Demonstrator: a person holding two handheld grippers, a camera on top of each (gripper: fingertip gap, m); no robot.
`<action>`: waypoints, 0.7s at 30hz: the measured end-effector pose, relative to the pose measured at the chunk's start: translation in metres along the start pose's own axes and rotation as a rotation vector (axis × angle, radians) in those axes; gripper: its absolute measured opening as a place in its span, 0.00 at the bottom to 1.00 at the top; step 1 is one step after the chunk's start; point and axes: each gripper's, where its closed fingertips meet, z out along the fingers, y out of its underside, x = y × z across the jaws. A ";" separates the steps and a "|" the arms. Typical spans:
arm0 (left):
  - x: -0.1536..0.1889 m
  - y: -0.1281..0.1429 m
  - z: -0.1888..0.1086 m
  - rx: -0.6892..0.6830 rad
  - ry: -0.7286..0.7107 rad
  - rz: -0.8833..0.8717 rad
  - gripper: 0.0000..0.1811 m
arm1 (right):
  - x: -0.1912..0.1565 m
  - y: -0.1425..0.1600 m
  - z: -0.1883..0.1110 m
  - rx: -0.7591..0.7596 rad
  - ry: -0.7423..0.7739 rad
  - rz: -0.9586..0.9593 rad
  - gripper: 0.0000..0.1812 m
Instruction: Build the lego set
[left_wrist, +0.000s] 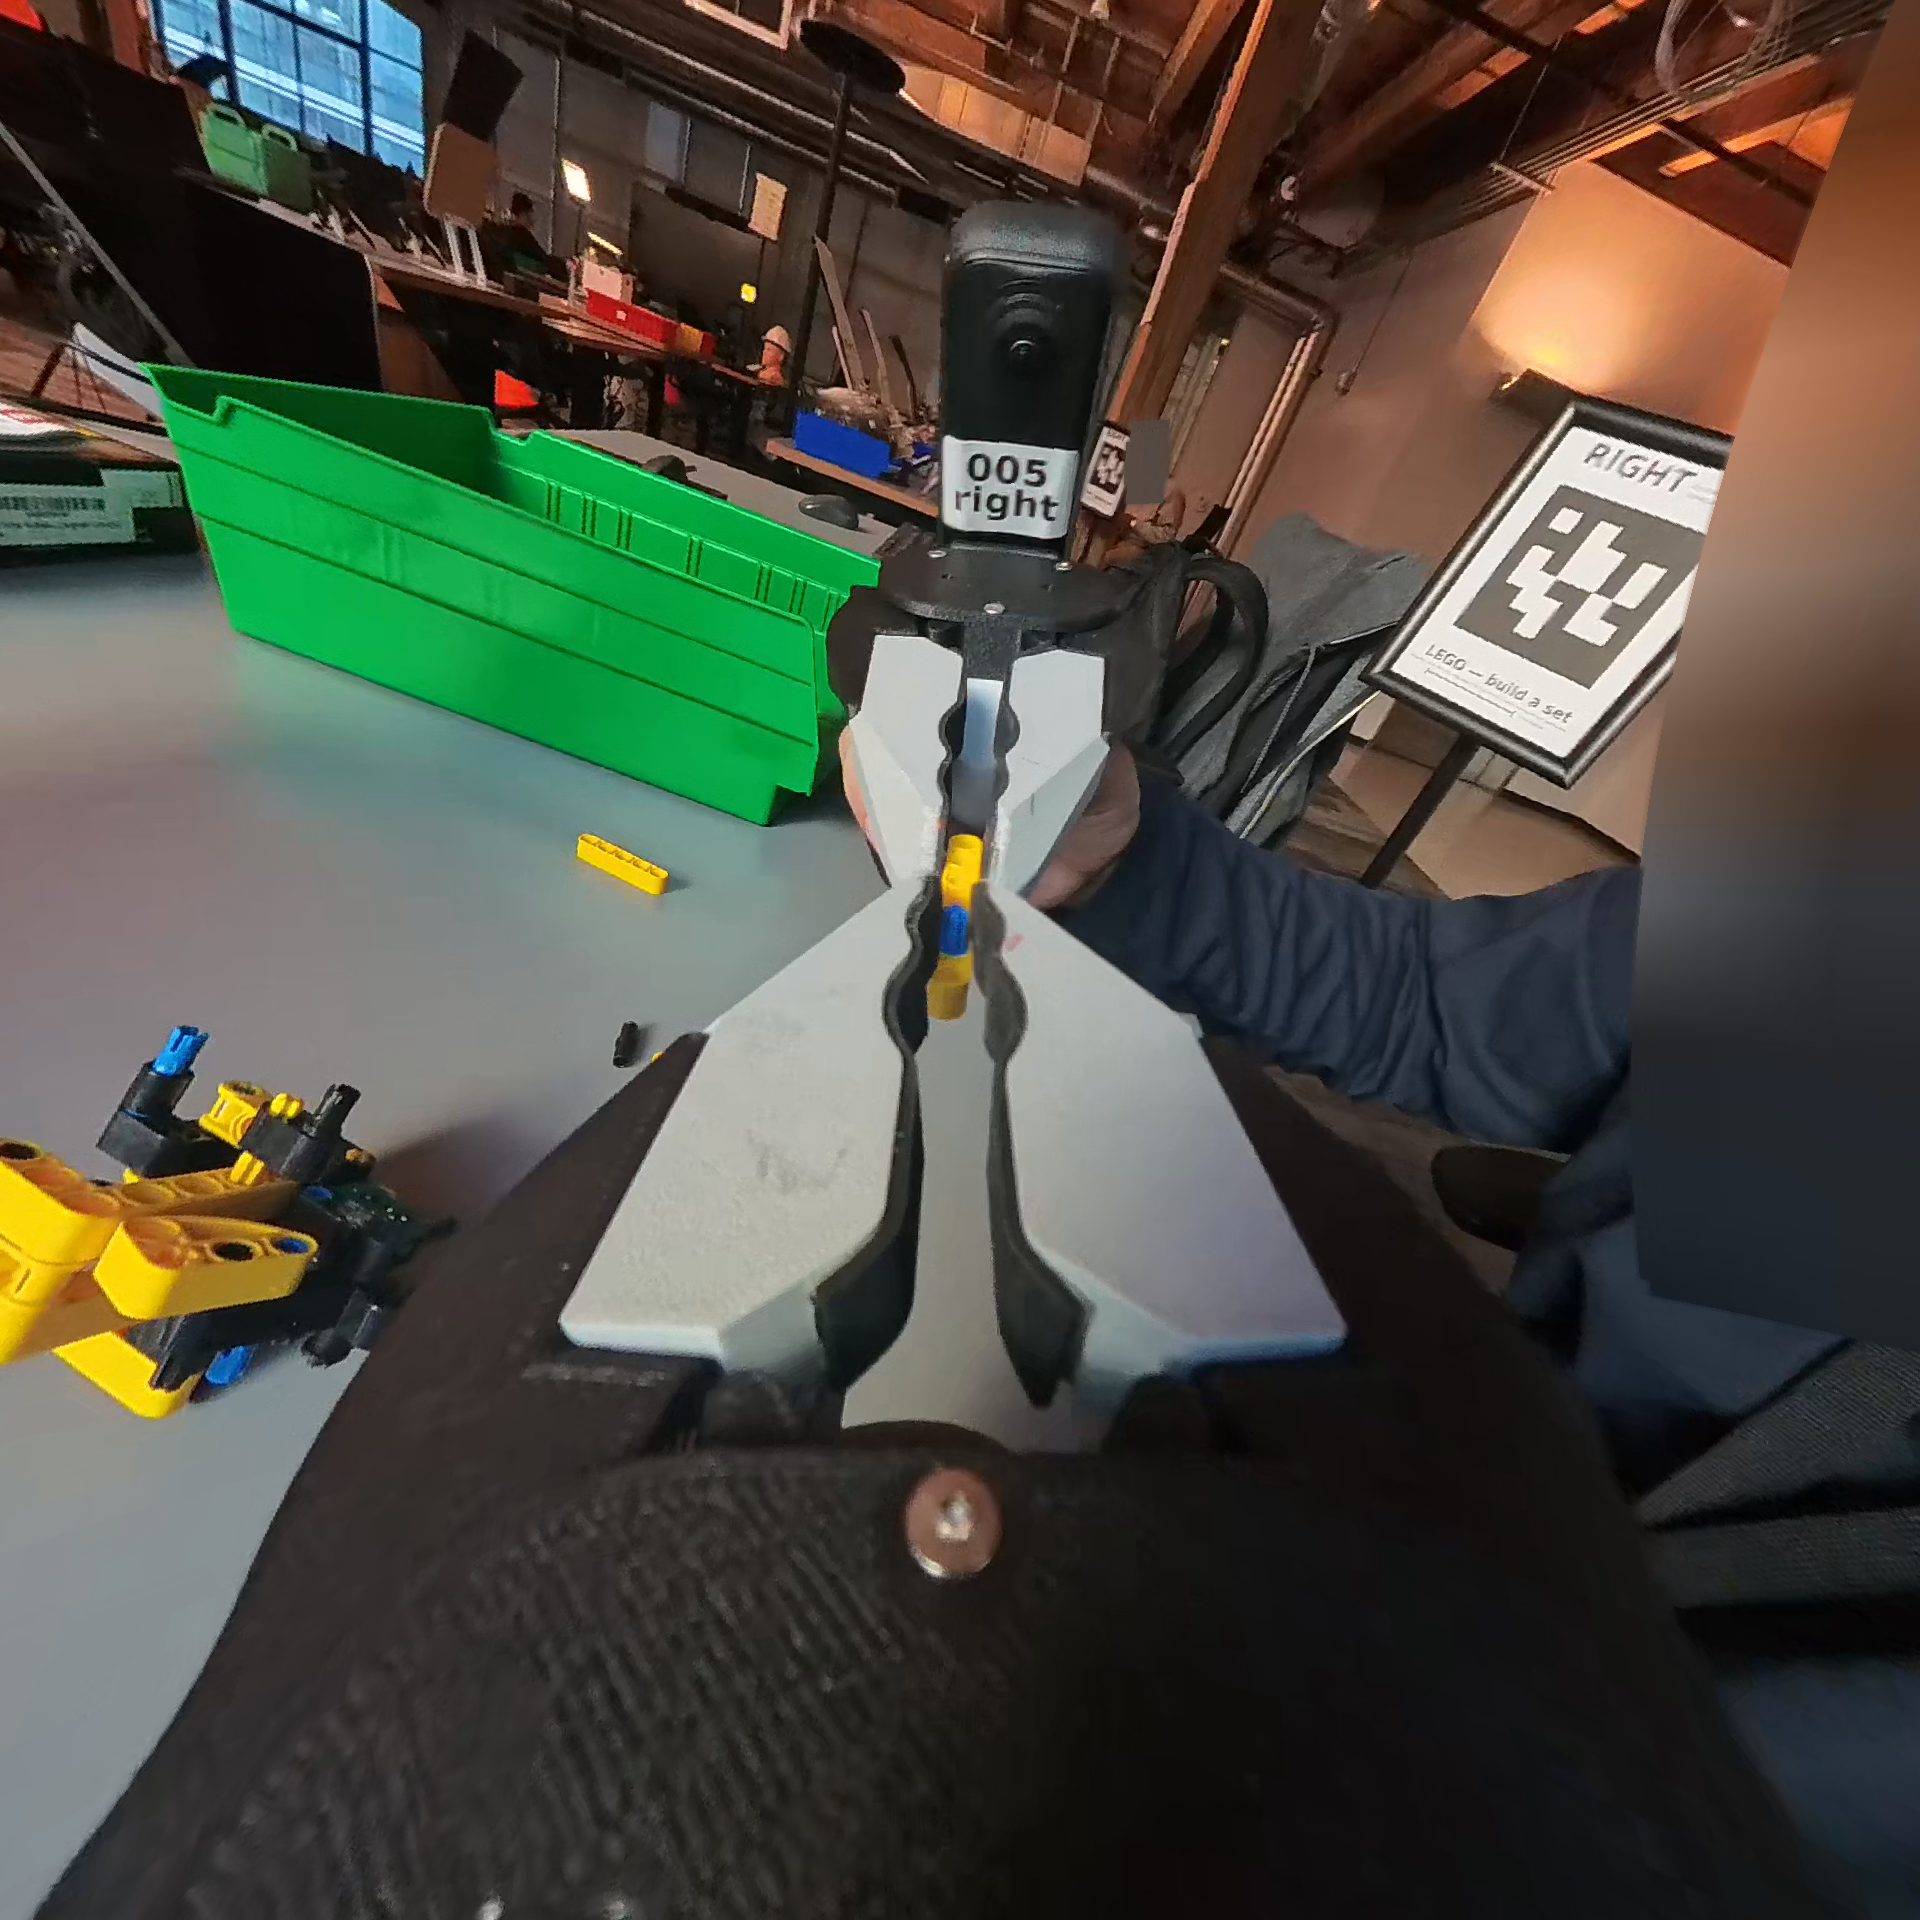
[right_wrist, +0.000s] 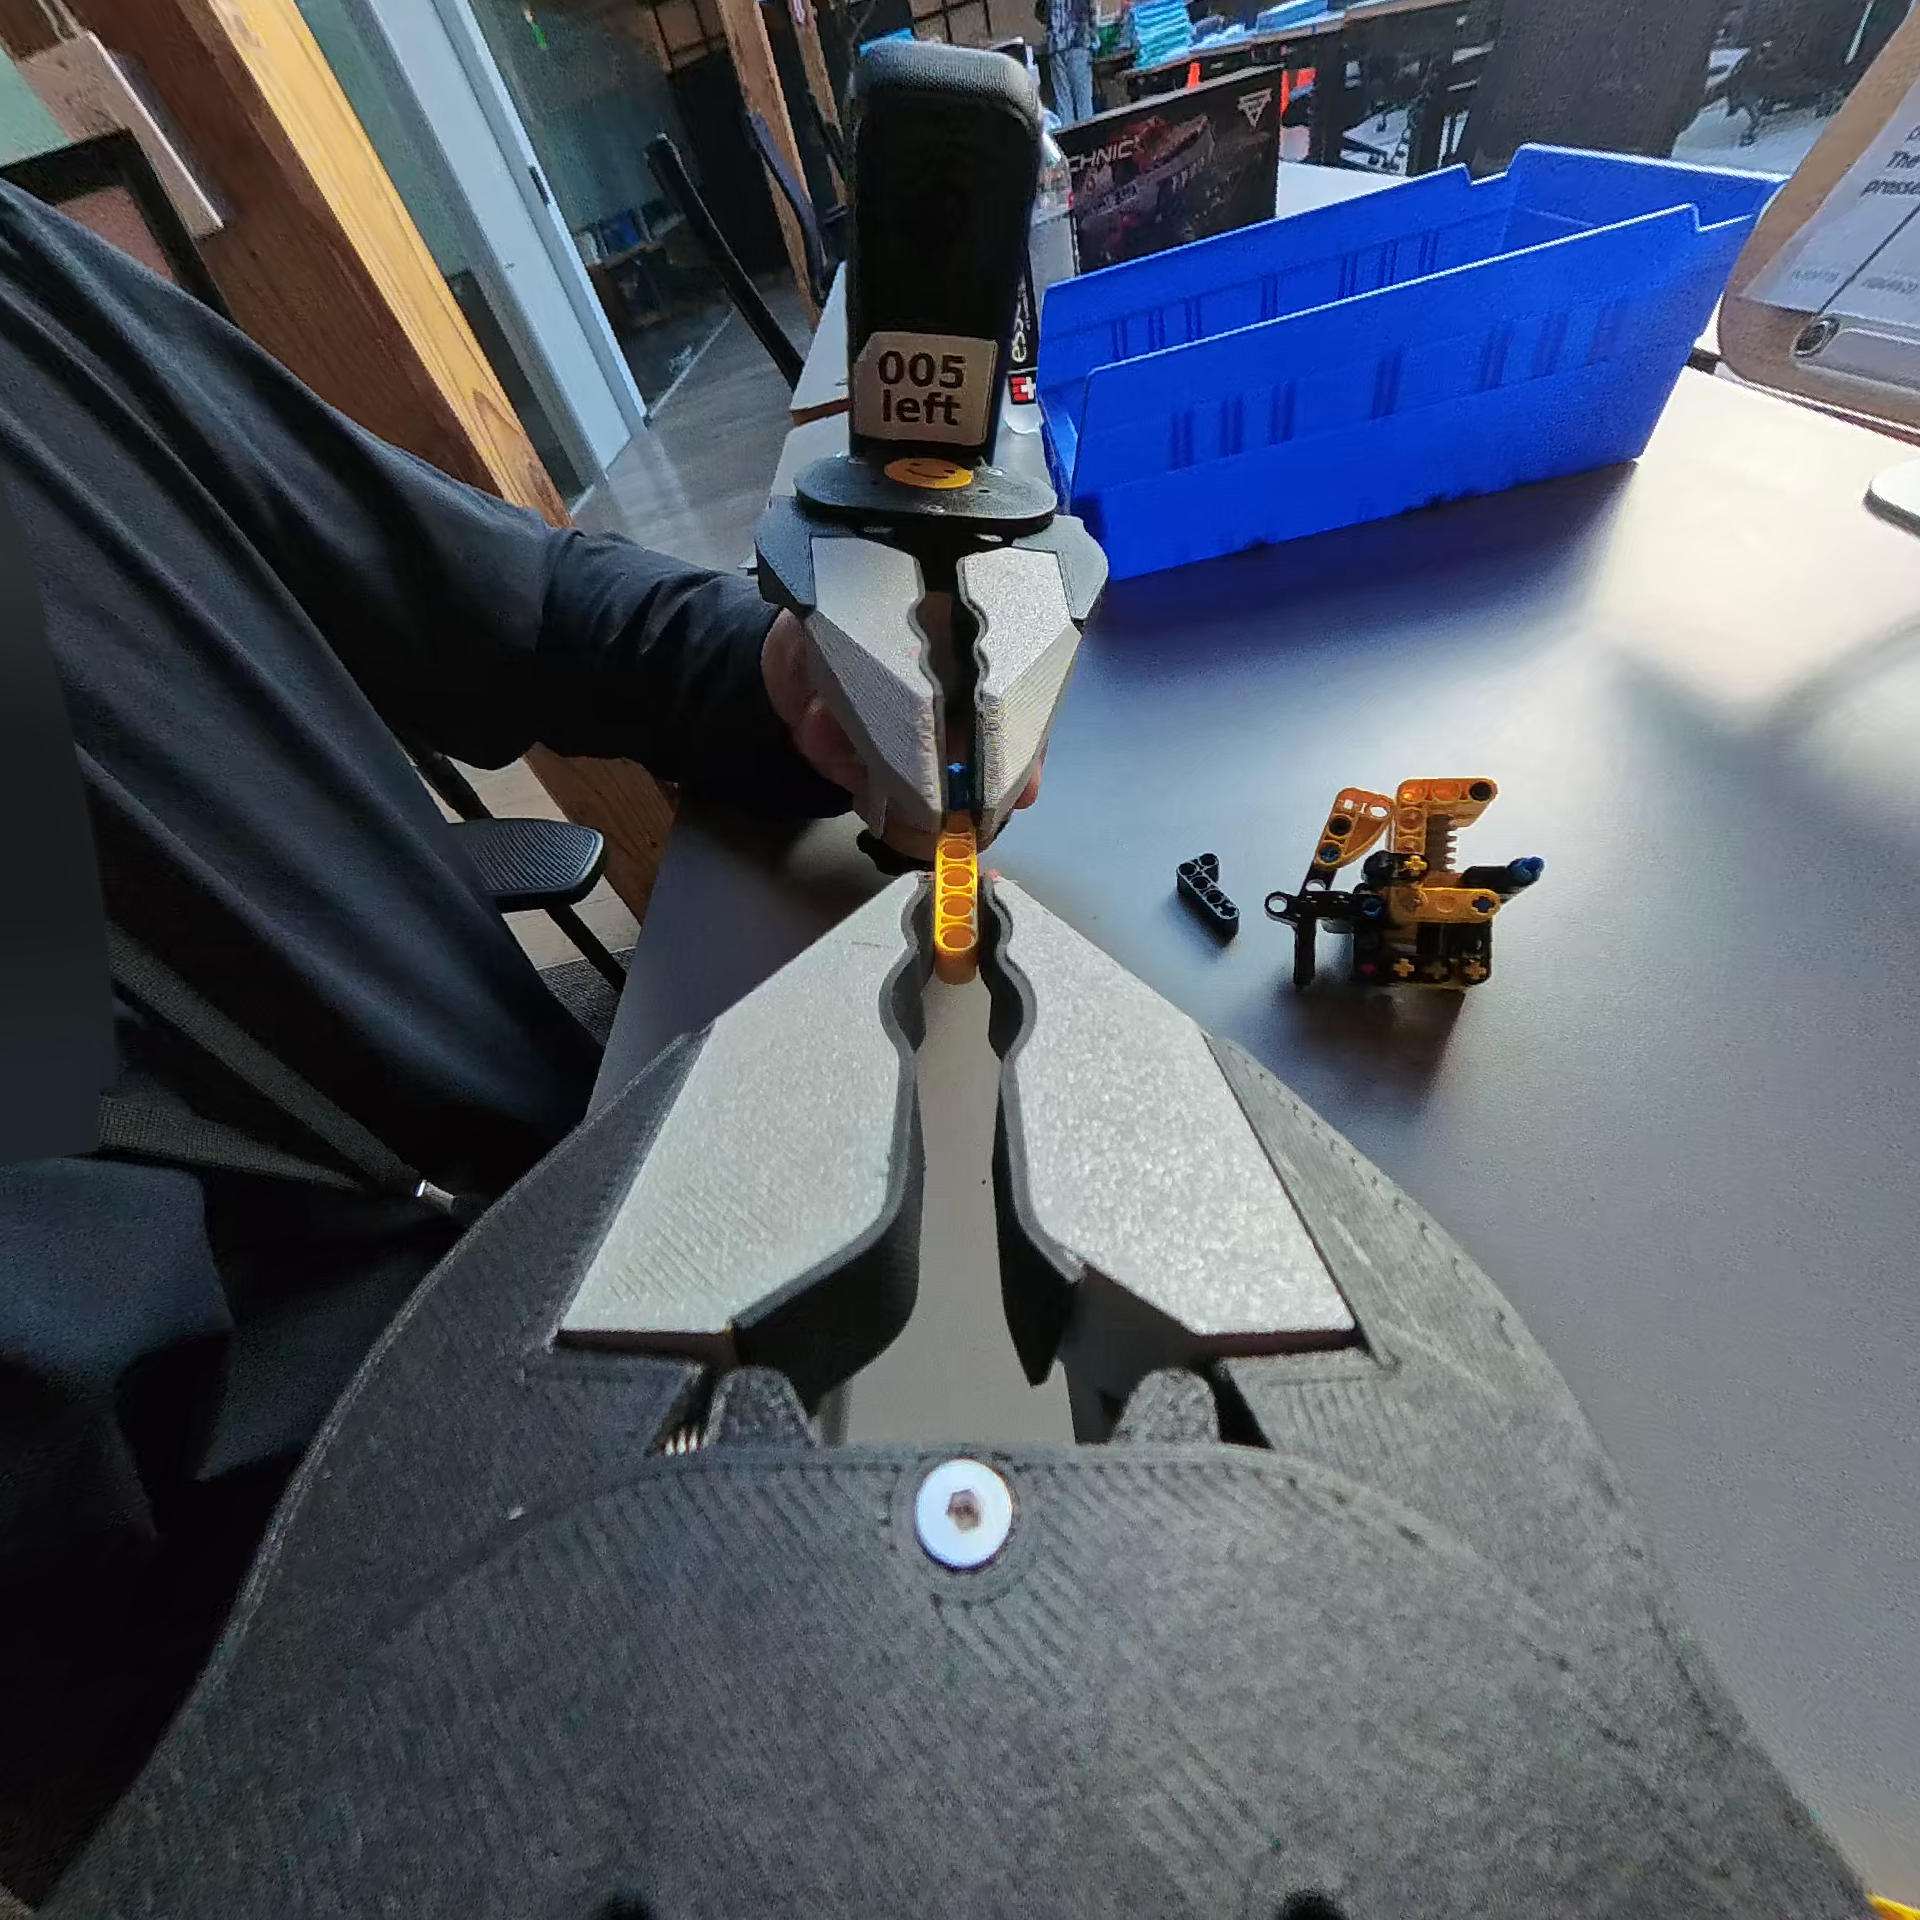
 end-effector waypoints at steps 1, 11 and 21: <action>-0.001 0.001 0.000 -0.003 -0.010 0.009 0.01 | 0.001 0.000 0.000 -0.002 0.004 -0.001 0.02; 0.001 -0.003 0.001 0.033 -0.032 0.055 0.01 | -0.003 -0.005 0.000 0.045 -0.036 0.042 0.02; 0.005 -0.001 0.004 0.026 -0.027 0.010 0.01 | -0.006 -0.003 0.006 0.025 -0.056 0.023 0.02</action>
